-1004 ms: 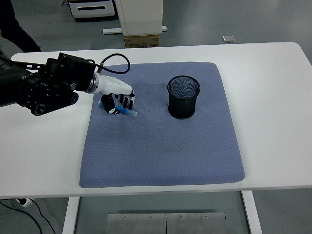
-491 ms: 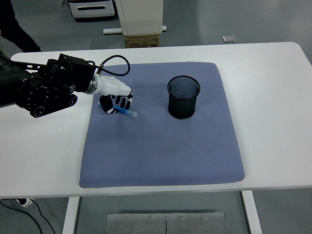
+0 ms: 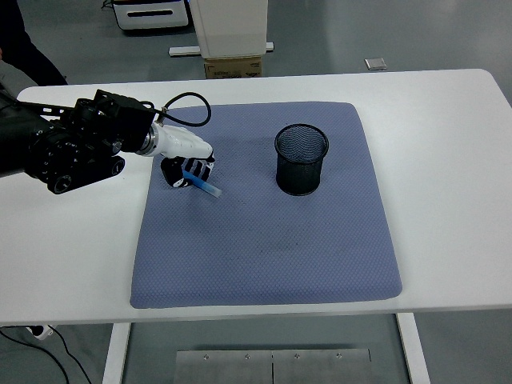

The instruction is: Left hand places marker in pen holder

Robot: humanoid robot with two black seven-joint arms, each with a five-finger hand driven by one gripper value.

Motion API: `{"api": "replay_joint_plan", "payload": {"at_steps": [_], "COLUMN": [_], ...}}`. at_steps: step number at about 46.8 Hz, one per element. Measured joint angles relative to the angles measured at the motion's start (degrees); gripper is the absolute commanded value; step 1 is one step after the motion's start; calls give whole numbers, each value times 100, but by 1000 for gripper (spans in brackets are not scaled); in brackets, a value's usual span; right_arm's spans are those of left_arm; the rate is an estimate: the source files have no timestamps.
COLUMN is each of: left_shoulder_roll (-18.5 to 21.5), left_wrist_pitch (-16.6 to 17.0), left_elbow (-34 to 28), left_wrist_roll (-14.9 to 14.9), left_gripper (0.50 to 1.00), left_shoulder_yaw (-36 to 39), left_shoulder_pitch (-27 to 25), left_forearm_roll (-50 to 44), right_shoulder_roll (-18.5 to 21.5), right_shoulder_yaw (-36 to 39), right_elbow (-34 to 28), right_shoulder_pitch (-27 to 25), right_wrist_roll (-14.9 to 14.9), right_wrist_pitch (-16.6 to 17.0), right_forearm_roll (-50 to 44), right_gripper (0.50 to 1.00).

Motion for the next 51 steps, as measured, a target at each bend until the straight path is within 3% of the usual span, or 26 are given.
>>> {"api": "replay_joint_plan", "payload": {"at_steps": [28,39,51], "left_shoulder_roll": [-14,-94,-650], "left_wrist_pitch": [-14,-69,-70], "left_elbow": [120,265,318], "left_wrist_roll": [-14,-9,-5], "left_gripper": [500,500,500], "left_shoulder_yaw": [-407,-732,-958], "left_shoulder_pitch": [-143,-487,-728], "left_forearm_roll": [-380,-577,-1313], "right_shoulder_roll": [0,1,0], "right_shoulder_yaw": [0,0,0], "right_elbow": [-2,1,1], "right_shoulder_pitch": [2,-2,0], "right_wrist_roll": [0,-1,-1], "right_wrist_pitch": [-1,1,-1], "right_forearm_roll": [0,0,0], "right_gripper": [1000,1000,1000]}}
